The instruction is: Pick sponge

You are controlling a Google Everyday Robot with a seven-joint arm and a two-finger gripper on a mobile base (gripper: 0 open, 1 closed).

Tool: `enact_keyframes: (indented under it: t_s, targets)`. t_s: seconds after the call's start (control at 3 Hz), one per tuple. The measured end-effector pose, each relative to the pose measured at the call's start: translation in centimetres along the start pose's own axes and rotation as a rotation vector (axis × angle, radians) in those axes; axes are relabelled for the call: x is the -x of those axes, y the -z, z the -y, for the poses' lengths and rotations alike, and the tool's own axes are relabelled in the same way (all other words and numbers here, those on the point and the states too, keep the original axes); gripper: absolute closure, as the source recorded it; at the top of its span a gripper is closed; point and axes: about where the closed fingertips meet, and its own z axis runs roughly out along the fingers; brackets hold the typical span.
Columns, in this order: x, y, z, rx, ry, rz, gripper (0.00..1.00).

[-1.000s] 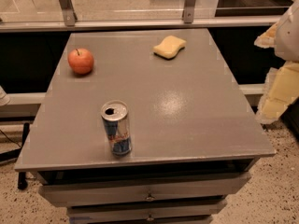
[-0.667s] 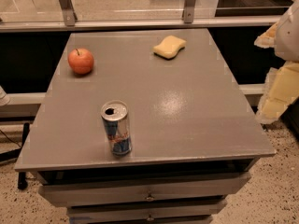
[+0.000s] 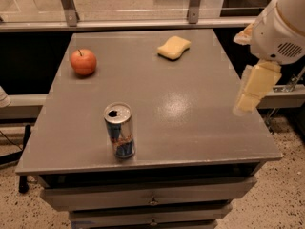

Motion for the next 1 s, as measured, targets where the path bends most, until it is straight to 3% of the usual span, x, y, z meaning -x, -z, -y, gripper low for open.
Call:
enact_keyframes:
  t_s: [0.33,1.0]
  targets:
    - [2.5,-4.0,3.4,-0.012,-0.026,0.099,0.0]
    - [6.6,-10.8,11.9,-0.034,-0.147,0.306,0.0]
